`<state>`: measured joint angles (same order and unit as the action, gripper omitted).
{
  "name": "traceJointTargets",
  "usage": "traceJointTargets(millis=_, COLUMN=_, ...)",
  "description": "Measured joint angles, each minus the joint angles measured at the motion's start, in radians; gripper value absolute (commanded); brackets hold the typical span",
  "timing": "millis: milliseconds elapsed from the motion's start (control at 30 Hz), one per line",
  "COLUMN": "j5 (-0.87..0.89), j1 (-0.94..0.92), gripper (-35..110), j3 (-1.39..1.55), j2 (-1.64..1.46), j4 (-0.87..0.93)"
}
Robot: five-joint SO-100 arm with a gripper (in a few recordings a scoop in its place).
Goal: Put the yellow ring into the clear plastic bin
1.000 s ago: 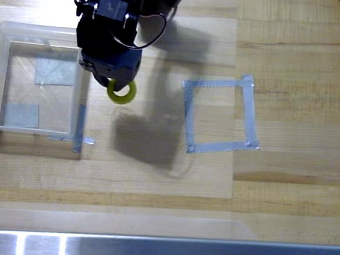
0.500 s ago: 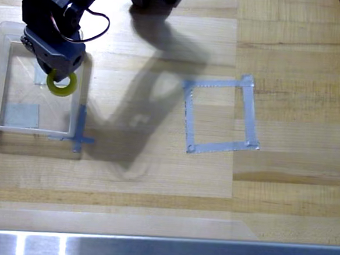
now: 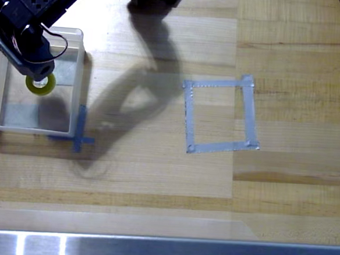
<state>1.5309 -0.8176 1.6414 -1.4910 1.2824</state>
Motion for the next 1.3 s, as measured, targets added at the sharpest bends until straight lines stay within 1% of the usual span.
traceJointTargets(millis=233, j5=0.002, j1=0.008, gripper=0, j3=-0.014, j2=0.152, j4=-0.104)
traceJointTargets(millis=333, j5=0.006, j1=-0.003, gripper=0, j3=-0.014, j2=0.169, j4=-0.140)
traceJointTargets(millis=433, j5=0.008, j1=0.005, gripper=0, j3=-0.017, j2=0.181, j4=-0.213)
traceJointTargets(millis=667, j5=0.000, j1=0.017, gripper=0, j3=-0.017, j2=0.206, j4=-0.281)
traceJointTargets(millis=933, j5=-0.009, j1=-0.008, gripper=0, j3=-0.017, j2=0.245, j4=-0.314)
traceJointTargets(millis=1033, j5=-0.008, j1=-0.011, gripper=4, j3=-0.017, j2=0.245, j4=-0.314)
traceJointTargets(millis=1200, j5=-0.009, j1=-0.012, gripper=16, j3=-0.017, j2=0.245, j4=-0.314)
traceJointTargets(millis=1300, j5=-0.015, j1=-0.012, gripper=21, j3=-0.017, j2=0.245, j4=-0.314)
